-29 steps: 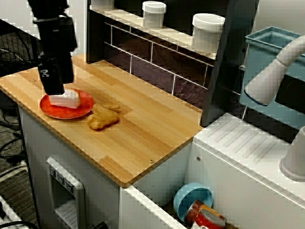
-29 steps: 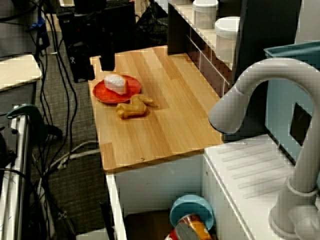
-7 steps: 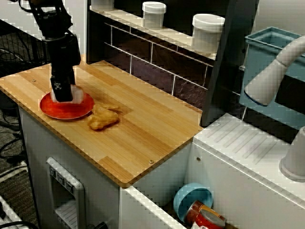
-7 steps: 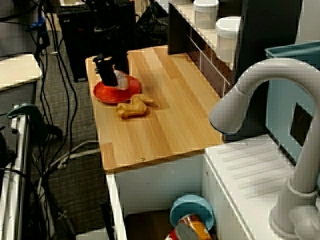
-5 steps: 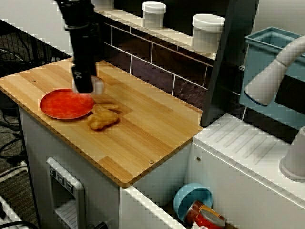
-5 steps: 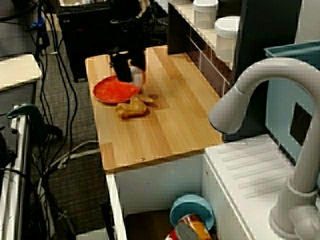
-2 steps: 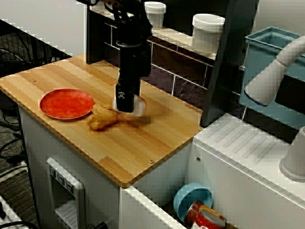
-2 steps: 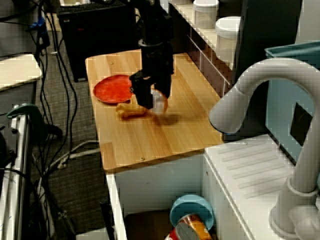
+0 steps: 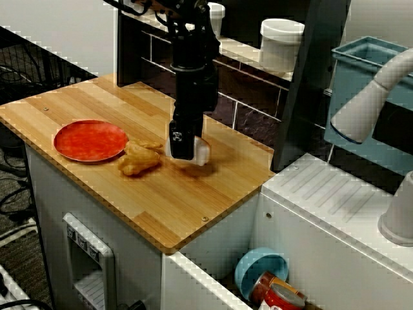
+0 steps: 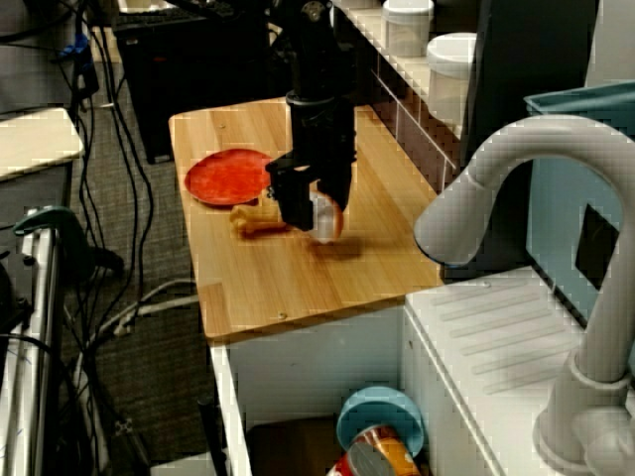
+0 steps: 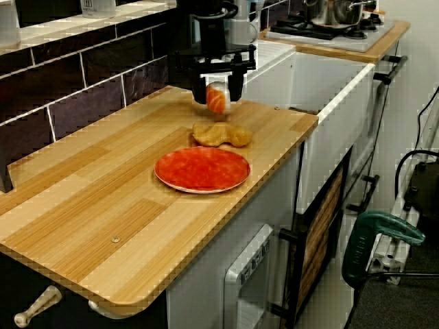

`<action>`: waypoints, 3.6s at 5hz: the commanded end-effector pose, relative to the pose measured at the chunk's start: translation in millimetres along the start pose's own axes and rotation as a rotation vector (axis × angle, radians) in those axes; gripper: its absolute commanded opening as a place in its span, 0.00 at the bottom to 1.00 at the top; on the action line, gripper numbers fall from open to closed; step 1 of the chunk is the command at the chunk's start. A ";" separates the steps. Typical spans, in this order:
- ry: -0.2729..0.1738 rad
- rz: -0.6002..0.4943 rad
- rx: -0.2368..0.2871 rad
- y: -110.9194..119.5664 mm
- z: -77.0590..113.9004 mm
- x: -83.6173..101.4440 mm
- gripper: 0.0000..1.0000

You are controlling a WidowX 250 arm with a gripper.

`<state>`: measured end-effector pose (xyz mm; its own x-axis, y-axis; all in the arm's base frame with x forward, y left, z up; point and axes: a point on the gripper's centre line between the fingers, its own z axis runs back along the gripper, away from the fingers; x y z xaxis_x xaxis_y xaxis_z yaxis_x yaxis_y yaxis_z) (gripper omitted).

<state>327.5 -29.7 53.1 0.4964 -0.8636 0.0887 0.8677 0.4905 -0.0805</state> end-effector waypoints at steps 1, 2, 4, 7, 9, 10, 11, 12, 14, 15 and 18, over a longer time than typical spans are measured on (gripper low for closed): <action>-0.022 -0.024 0.039 -12.2 13.1 15.8 0.00; -0.023 -0.027 0.038 -16.2 13.7 13.7 1.00; -0.058 -0.005 0.025 -15.2 23.5 -3.8 1.00; -0.085 0.016 -0.005 -14.4 50.6 -42.0 1.00; 0.035 -0.278 -0.050 -5.1 39.6 -65.2 1.00; 0.026 -0.286 -0.051 -1.9 36.7 -69.2 1.00; -0.009 -0.248 -0.055 3.1 37.9 -70.0 1.00; -0.041 -0.207 -0.055 7.1 38.3 -71.0 1.00; -0.059 -0.171 0.002 5.0 33.9 -68.2 1.00; -0.048 -0.150 0.040 8.5 32.8 -65.9 1.00; -0.050 -0.115 0.086 11.5 30.6 -69.4 1.00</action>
<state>306.2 41.2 47.3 0.4019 -0.9065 0.1296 0.9157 0.3991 -0.0480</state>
